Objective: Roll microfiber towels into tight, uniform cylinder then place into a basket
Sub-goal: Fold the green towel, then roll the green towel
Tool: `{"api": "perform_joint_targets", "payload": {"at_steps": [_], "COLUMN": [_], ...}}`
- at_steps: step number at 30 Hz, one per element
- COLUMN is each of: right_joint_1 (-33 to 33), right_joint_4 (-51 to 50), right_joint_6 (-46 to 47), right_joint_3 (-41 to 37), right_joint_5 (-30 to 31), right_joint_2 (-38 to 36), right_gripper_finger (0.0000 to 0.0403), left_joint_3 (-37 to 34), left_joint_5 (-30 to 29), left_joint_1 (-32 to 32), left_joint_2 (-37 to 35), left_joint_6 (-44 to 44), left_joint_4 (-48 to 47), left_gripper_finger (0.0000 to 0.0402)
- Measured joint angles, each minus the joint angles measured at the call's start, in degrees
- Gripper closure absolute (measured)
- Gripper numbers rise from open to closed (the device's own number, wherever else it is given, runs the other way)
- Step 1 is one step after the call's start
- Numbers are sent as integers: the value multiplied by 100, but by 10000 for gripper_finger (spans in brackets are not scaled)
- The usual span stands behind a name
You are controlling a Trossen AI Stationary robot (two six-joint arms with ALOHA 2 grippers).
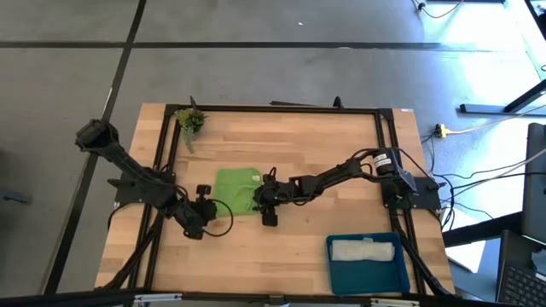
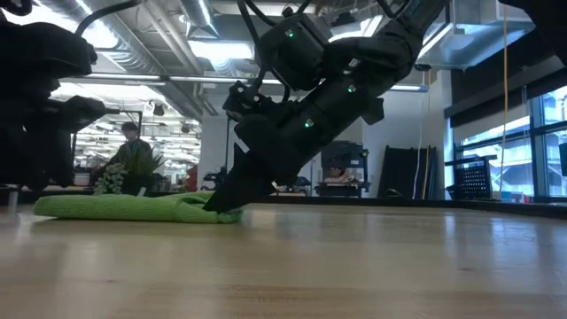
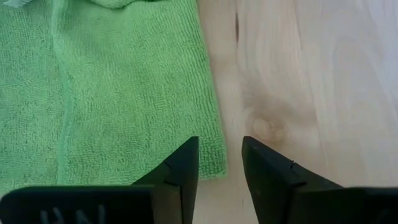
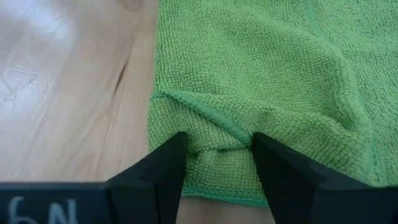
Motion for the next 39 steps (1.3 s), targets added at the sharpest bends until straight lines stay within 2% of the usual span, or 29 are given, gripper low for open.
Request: {"api": "perform_joint_targets", "payload": {"at_steps": [6, 13, 18, 21, 26, 30, 39], "right_joint_1": [0, 0, 2, 2, 2, 0, 1], "right_joint_4": [3, 4, 4, 2, -3, -7, -40], "right_joint_6": [-2, -2, 7, 11, 12, 13, 13], "right_joint_3": [0, 0, 0, 0, 0, 0, 2], "right_joint_5": [1, 0, 0, 0, -18, -31, -42], "right_joint_2": [0, 0, 0, 0, 0, 0, 0], "right_gripper_finger": [215, 215, 215, 215, 215, 215, 215], "left_joint_3": [0, 23, 46, 42, 44, 207, 949], "left_joint_5": [-27, -224, -450, -489, -360, -261, -27], "left_joint_1": [-2, -14, -31, -42, -41, -86, 138], "left_joint_2": [184, 964, 1273, 1300, 1305, 1231, 789], "left_joint_6": [-177, -145, -369, -434, -442, -450, -369], "left_joint_4": [15, 185, 367, 367, 357, 168, -1116], "left_gripper_finger": [281, 282, 283, 304, 388, 396, 401]}}
